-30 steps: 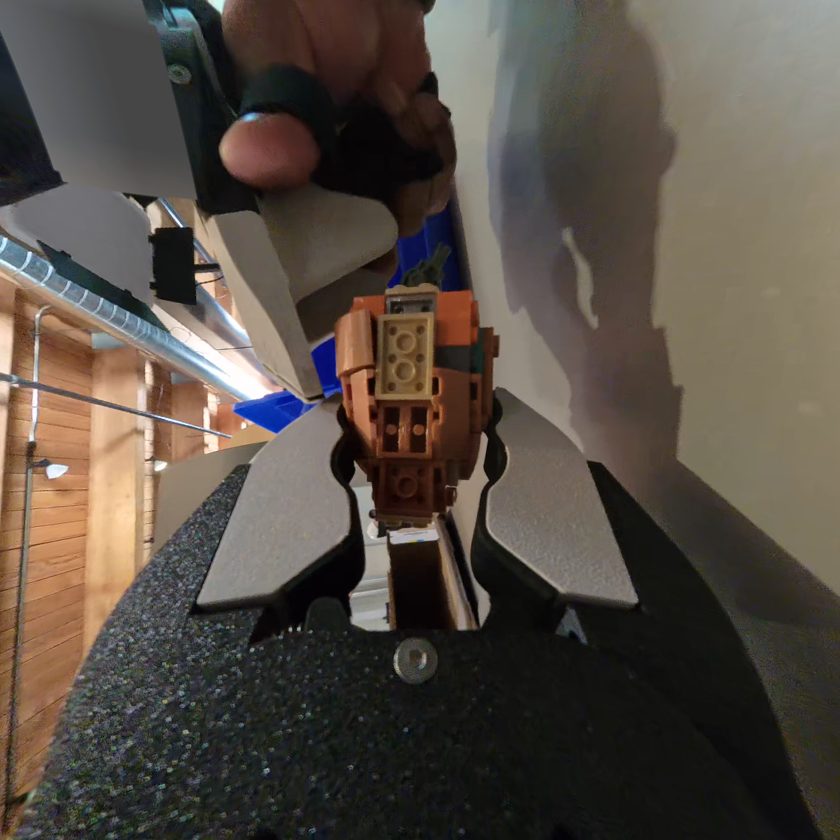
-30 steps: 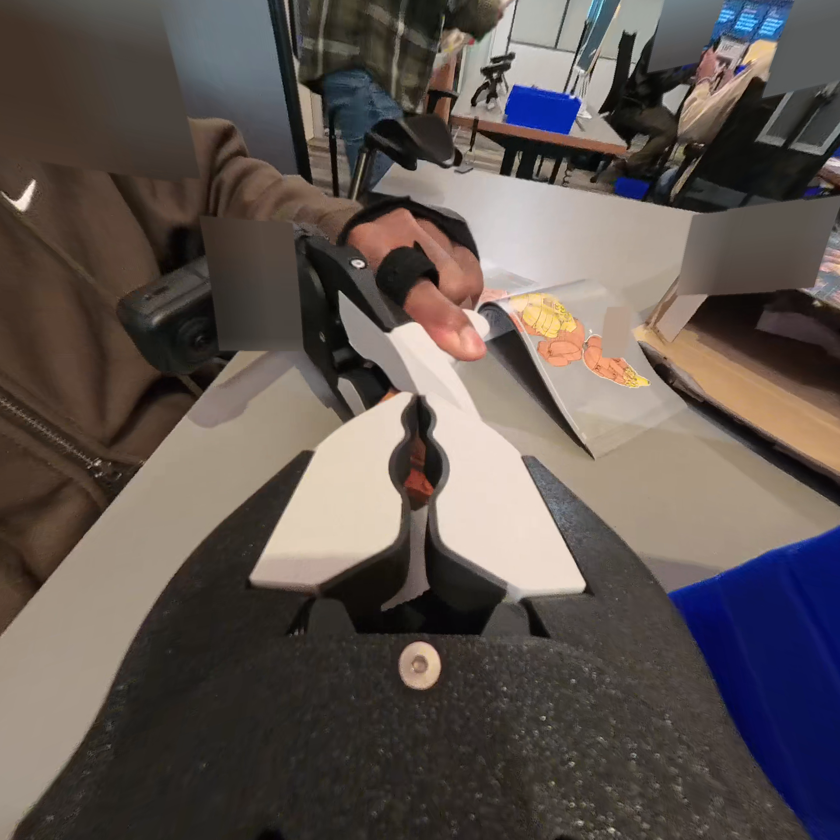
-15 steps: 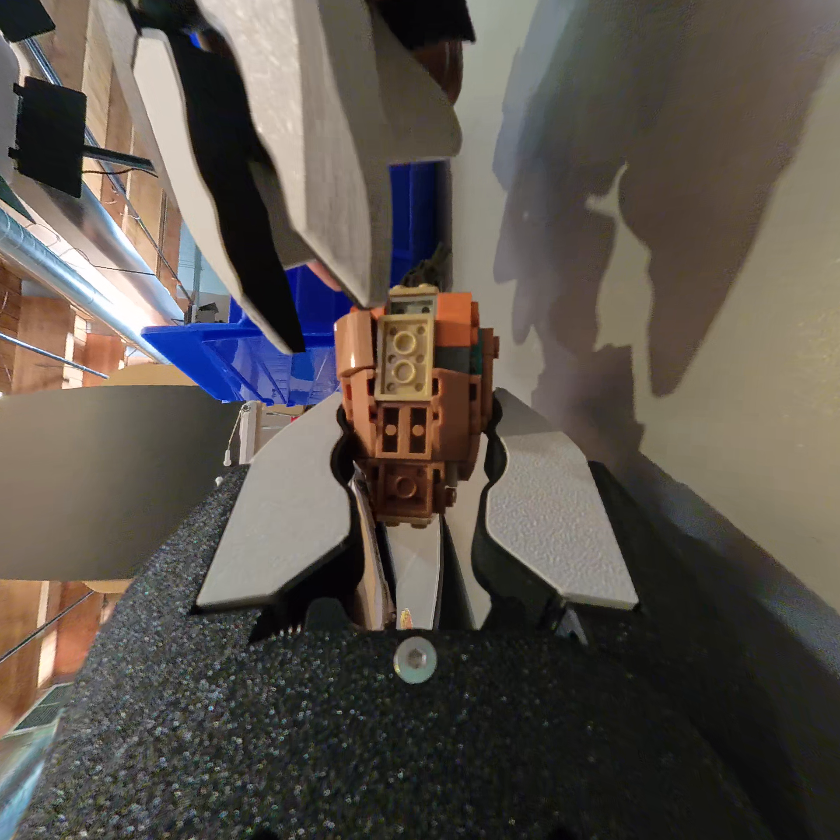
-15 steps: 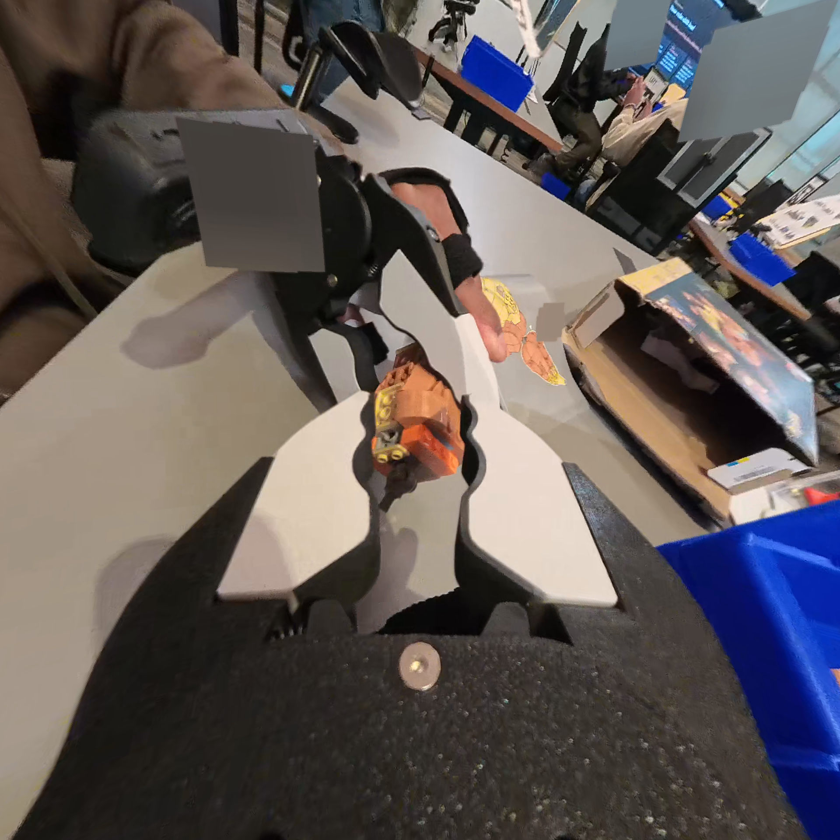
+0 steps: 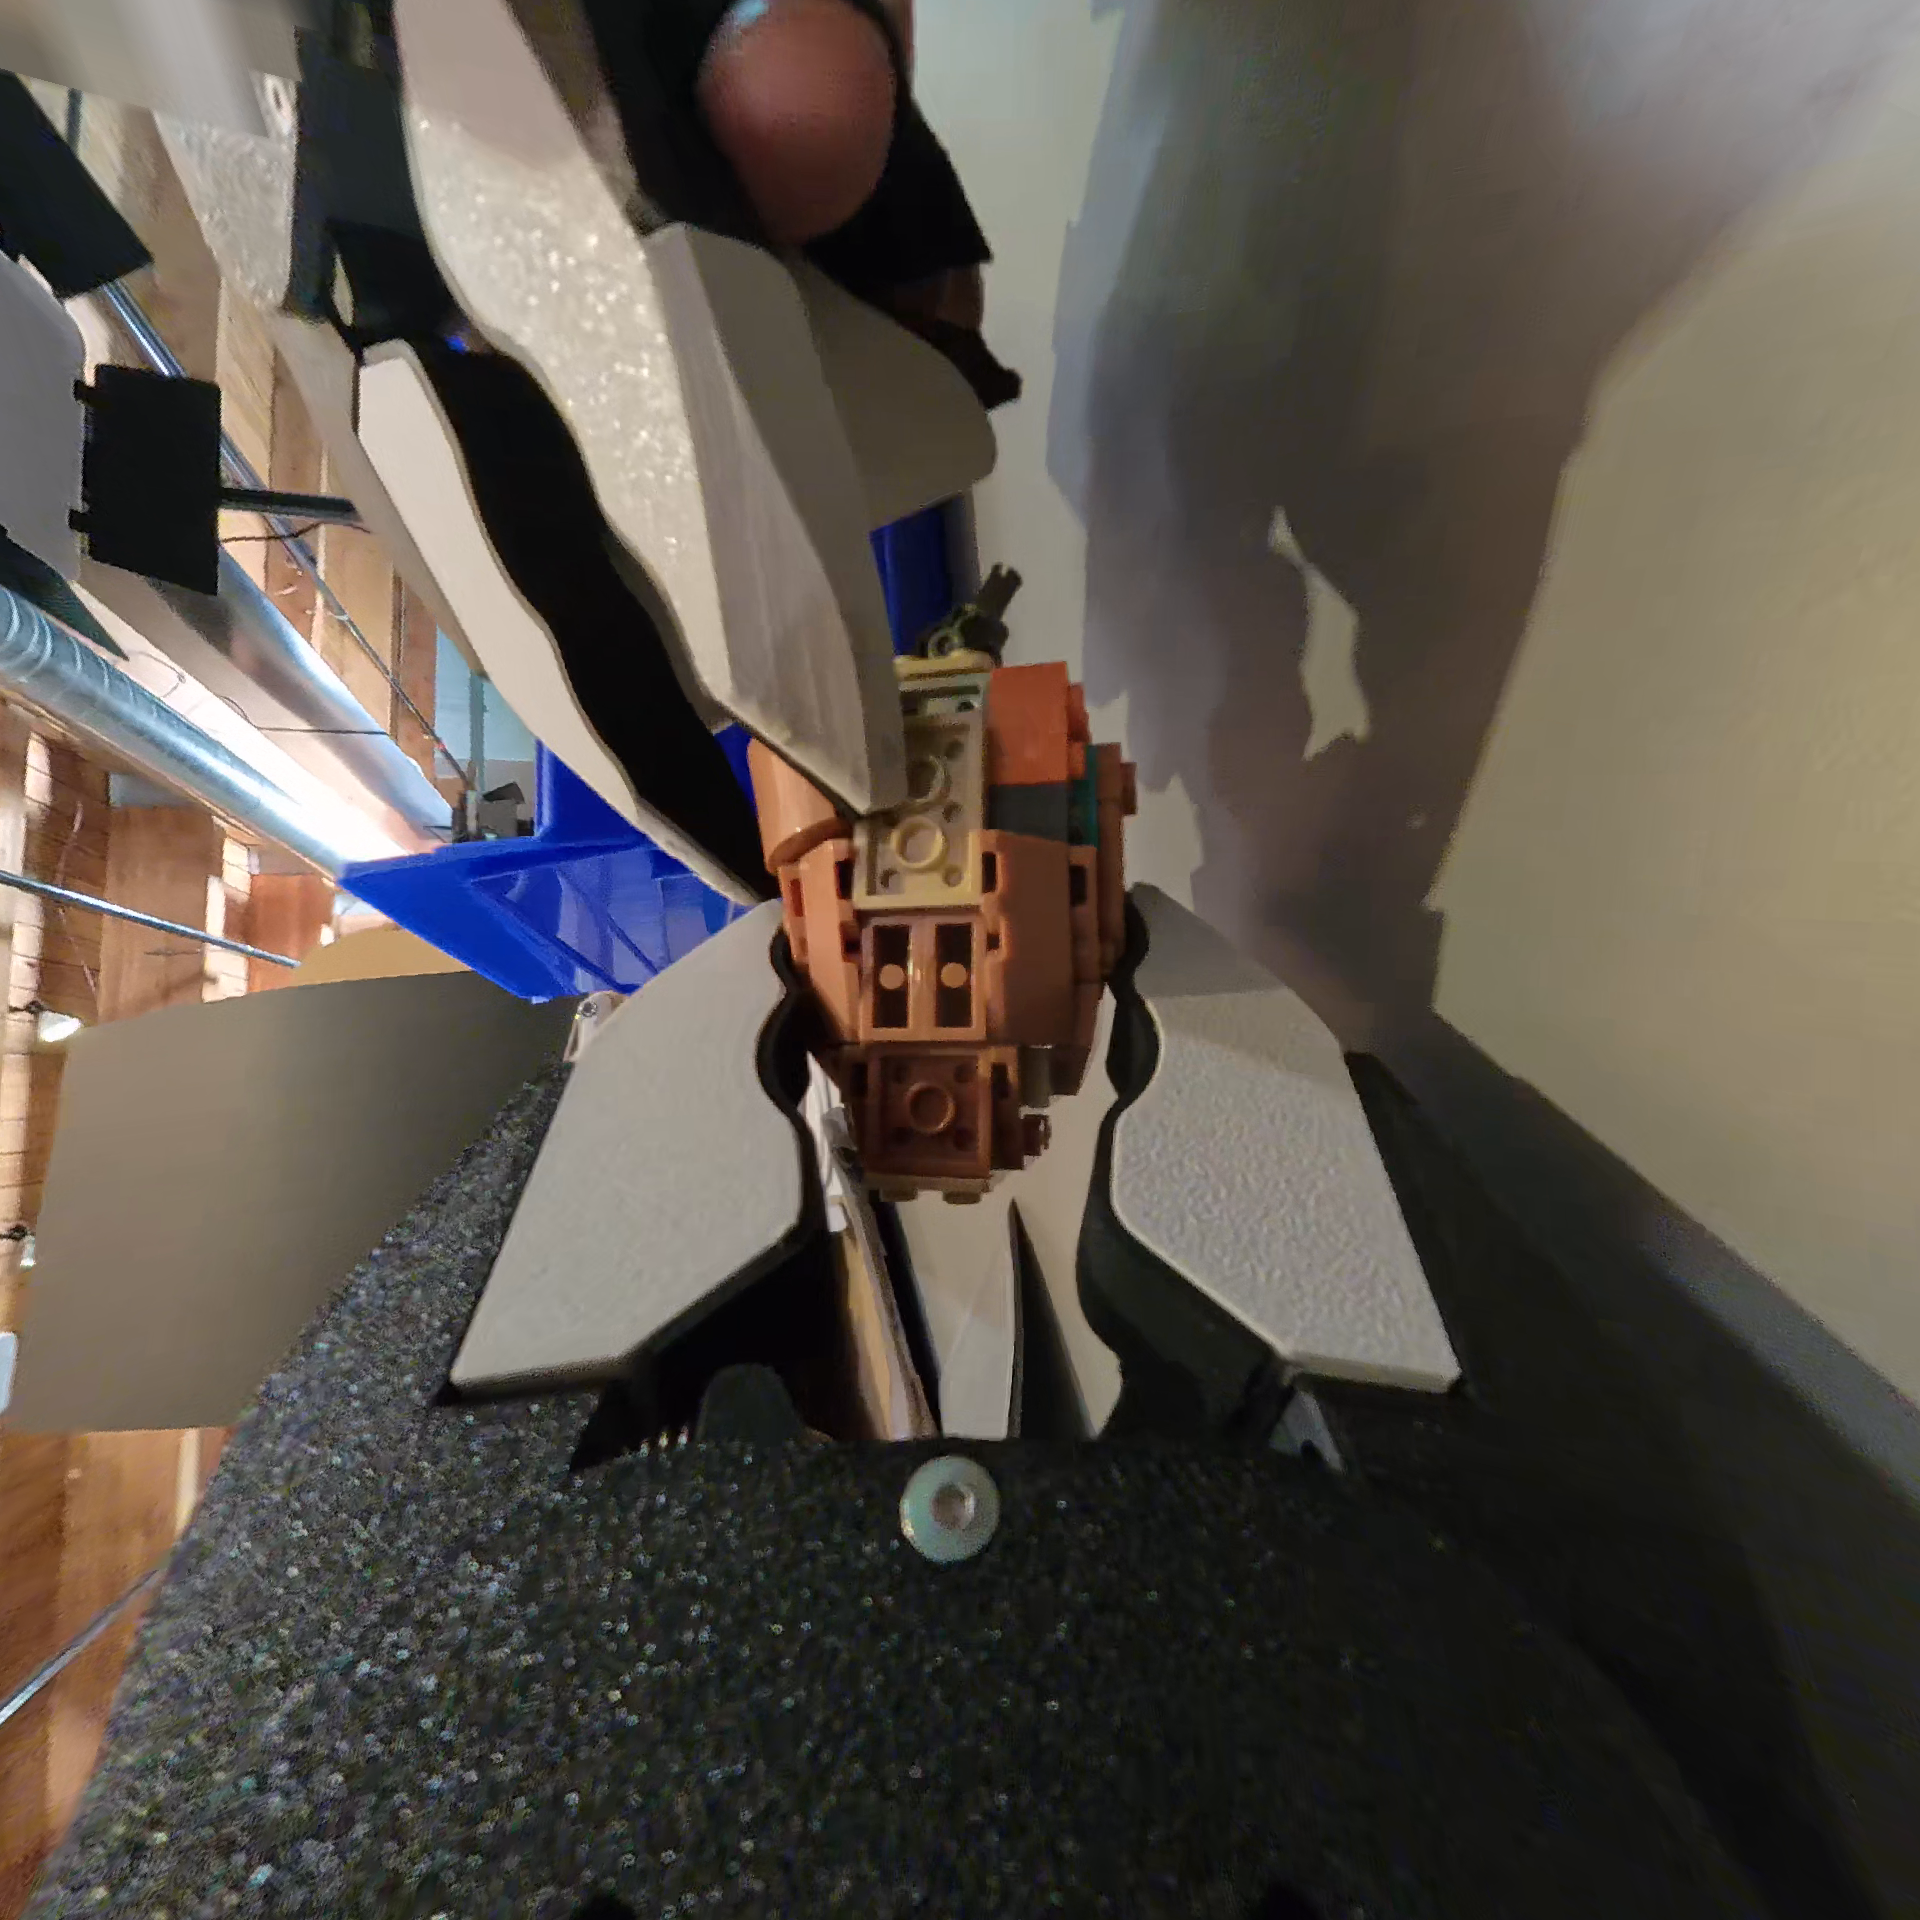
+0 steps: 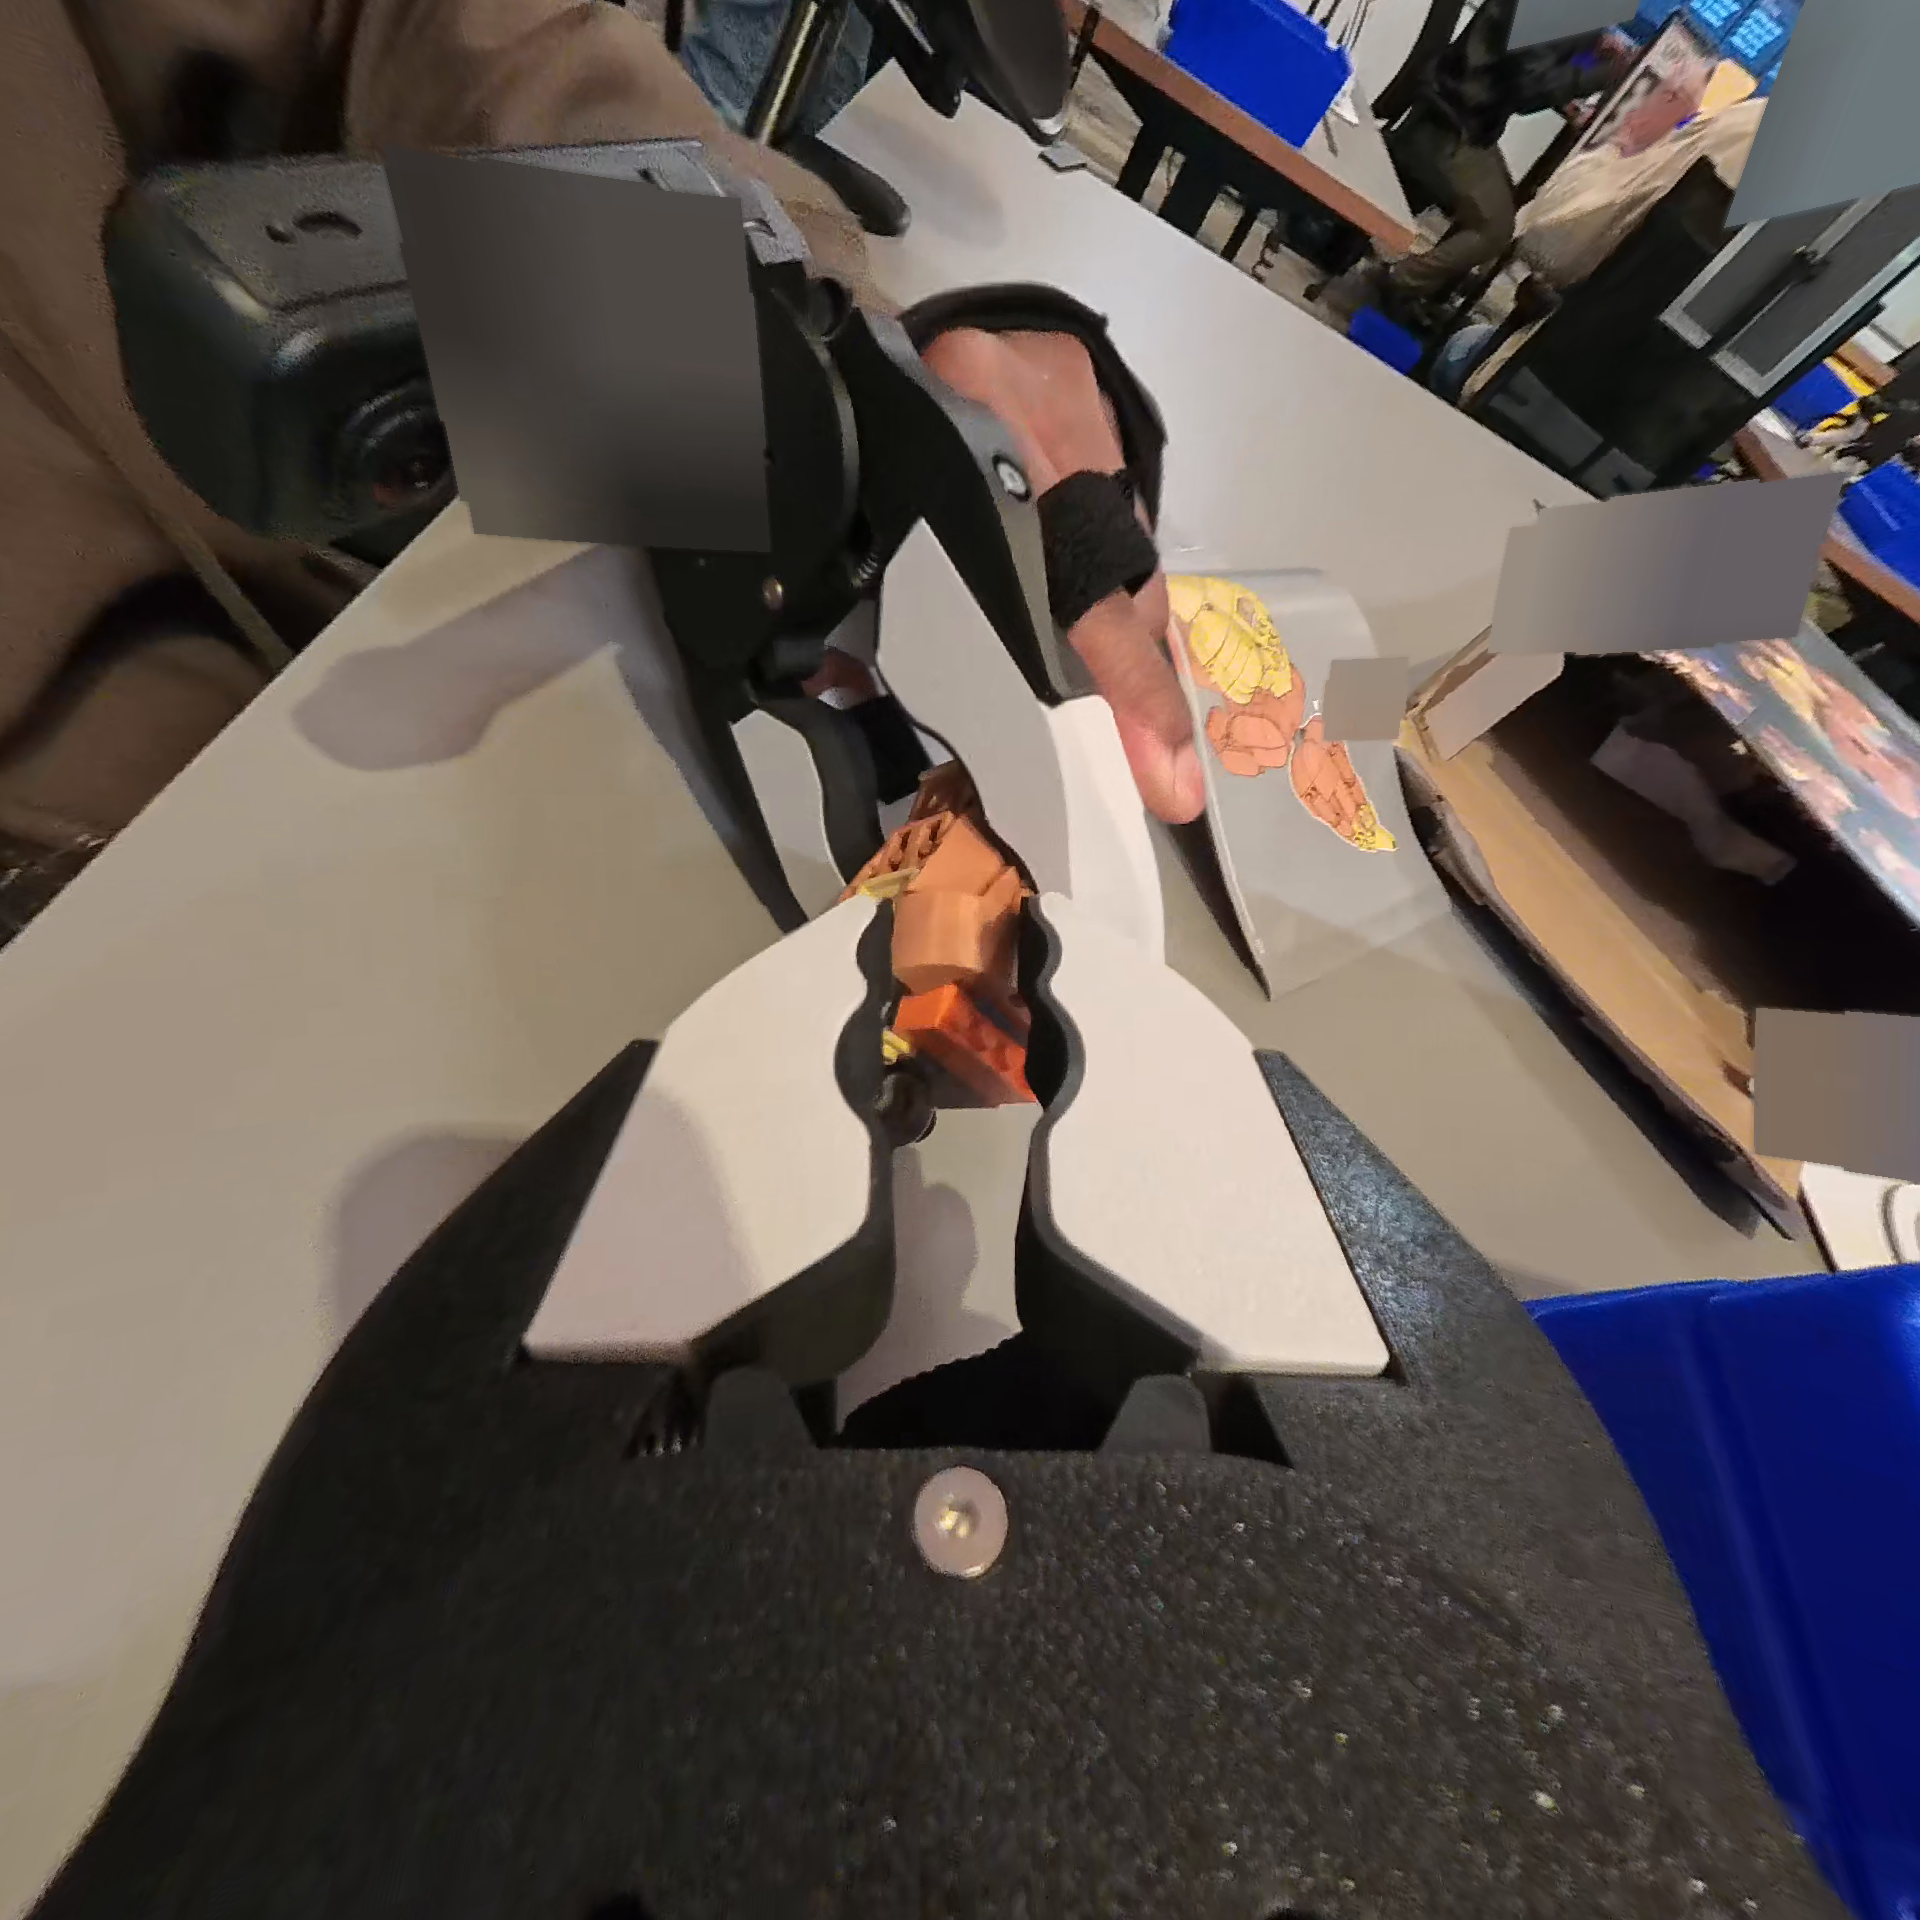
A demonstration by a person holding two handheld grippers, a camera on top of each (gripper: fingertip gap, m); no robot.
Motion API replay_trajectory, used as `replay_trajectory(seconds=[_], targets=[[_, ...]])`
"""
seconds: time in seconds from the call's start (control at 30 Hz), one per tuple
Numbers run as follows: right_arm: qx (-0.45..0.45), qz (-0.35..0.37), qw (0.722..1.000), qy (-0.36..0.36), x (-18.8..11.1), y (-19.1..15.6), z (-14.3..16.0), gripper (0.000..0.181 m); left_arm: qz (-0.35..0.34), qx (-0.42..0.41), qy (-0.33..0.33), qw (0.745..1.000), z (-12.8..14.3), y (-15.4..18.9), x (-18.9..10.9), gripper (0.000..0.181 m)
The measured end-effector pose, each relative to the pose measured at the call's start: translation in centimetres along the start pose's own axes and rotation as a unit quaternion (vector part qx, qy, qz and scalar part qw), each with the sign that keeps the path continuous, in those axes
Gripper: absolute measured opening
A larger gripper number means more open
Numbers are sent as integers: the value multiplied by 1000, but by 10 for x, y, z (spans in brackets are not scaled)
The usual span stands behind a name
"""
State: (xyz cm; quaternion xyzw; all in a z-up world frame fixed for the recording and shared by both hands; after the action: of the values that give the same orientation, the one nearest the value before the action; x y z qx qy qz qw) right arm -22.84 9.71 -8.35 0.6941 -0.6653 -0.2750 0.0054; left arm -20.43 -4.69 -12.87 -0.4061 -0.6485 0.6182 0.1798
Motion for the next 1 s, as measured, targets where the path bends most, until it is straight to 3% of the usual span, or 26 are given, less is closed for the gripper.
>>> replay_trajectory(seconds=[0.2,0.3,0.5,0.77,1.0], targets=[[53,-45,998,12,-2,3,5,19,3,60,-11,998,-2,7,1,56],[59,-28,997,37,-7,7,2,9,4,39,-6,999,-1,5,1,56],[44,23,998,47,-14,13,-2,8,-10,-13,-2,1000,3,-3,-1,56],[66,23,997,37,-11,14,1,8,-11,-4,-2,1000,2,-2,-1,56],[43,70,995,58,-19,19,-4,7,-12,-22,-9,1000,6,-5,-1,56]])
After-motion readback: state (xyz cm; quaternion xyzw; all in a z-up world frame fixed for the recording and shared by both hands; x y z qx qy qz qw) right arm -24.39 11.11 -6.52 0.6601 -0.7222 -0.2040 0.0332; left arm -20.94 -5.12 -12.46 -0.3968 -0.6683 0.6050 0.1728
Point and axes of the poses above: each gripper's, where its closed fingertips meet, x out along the fingers, z out of its underside, y = z × x across the jaws, the point moved 10 cm from there along -x, back along the fingers, and after that the axes turned 4 degrees about y, right-handed, at the moved point
